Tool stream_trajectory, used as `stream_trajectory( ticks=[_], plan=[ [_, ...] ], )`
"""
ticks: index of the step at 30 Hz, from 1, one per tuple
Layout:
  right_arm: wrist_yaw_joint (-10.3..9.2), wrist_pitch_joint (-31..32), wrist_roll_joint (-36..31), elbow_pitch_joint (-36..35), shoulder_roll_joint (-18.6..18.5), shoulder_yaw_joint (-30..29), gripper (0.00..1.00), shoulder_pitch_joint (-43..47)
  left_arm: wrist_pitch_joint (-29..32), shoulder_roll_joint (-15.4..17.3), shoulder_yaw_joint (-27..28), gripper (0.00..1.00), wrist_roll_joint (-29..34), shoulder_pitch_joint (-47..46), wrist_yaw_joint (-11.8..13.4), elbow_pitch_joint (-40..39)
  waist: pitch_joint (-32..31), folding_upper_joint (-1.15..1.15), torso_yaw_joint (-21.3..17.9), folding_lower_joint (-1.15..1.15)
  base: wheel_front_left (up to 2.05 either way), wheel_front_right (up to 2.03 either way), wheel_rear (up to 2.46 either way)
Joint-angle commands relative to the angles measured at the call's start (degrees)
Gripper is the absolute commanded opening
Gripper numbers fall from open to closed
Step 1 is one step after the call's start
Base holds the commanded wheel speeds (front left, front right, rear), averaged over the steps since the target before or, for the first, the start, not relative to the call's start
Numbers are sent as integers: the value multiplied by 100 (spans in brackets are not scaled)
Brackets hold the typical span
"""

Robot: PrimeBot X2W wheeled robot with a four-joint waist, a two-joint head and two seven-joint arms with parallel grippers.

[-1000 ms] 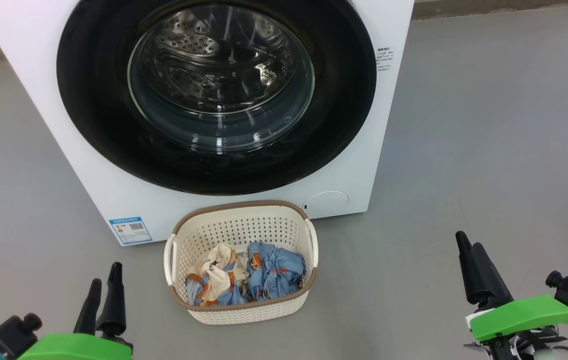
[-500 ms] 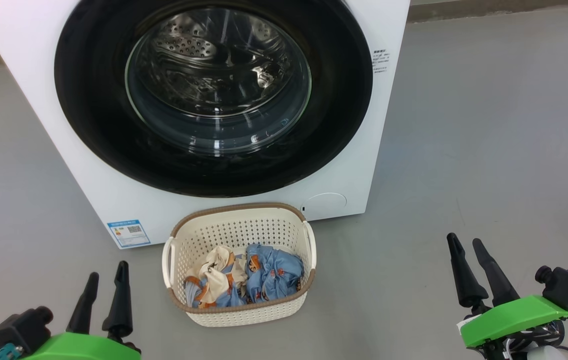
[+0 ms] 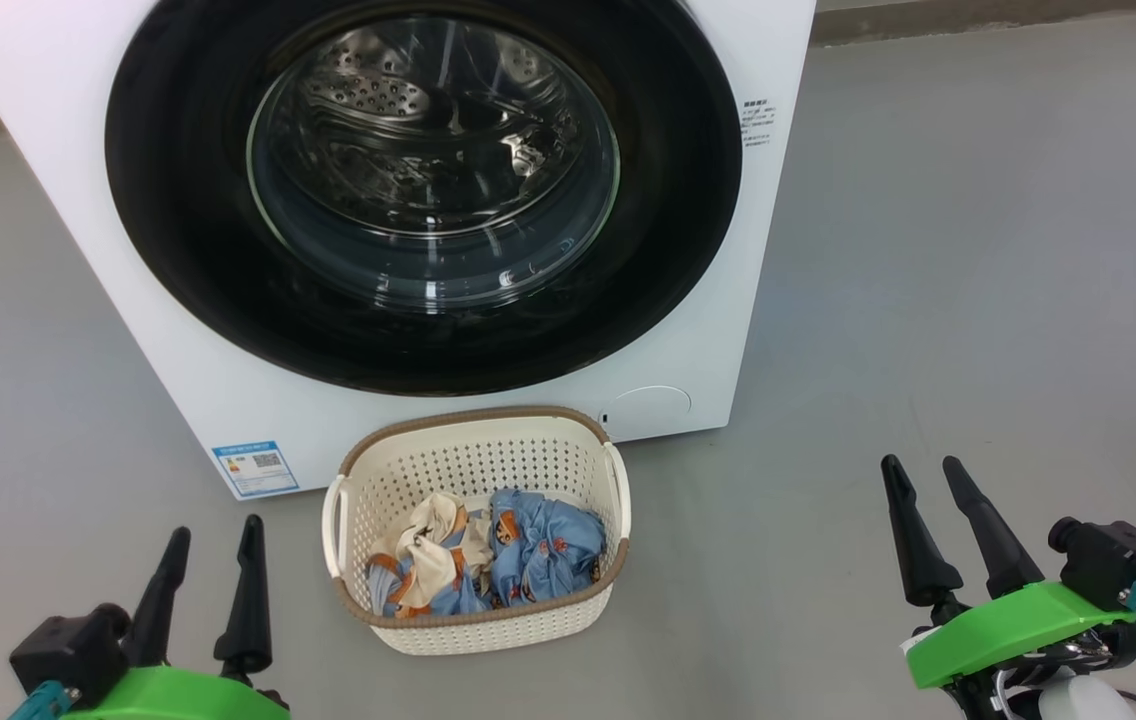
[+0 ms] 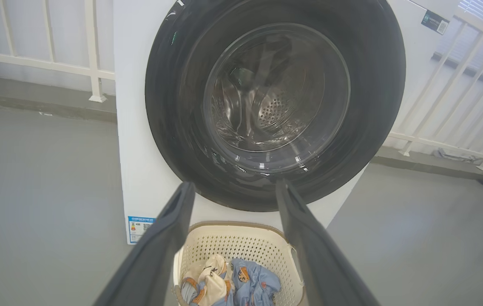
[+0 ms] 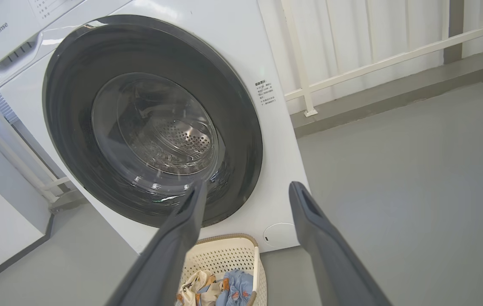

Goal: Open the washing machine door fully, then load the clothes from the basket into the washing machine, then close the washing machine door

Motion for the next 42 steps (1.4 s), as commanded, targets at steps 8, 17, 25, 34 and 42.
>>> stream_trajectory(
  ticks=[8,17,25,34,42],
  plan=[
    [54,-198,-779,-13,-62,126,100,-310,-200,128,228,100,758,-306,25,-126,-4,0,21,0,0,0,0],
    [58,-349,-1382,151,-42,139,100,-399,-353,112,302,100,1410,-327,68,-46,-49,0,18,0,0,0,0],
    [58,-350,-1408,221,-25,89,100,-397,-354,64,462,100,1456,-337,190,46,-70,0,34,0,0,0,0],
    [58,-350,-1415,235,-4,41,100,-389,-355,30,554,100,1470,-341,237,116,-54,0,69,0,0,0,0],
    [58,-350,-1428,213,22,22,100,-379,-355,16,597,100,1505,-339,259,108,-47,0,75,0,0,0,0]
  ],
)
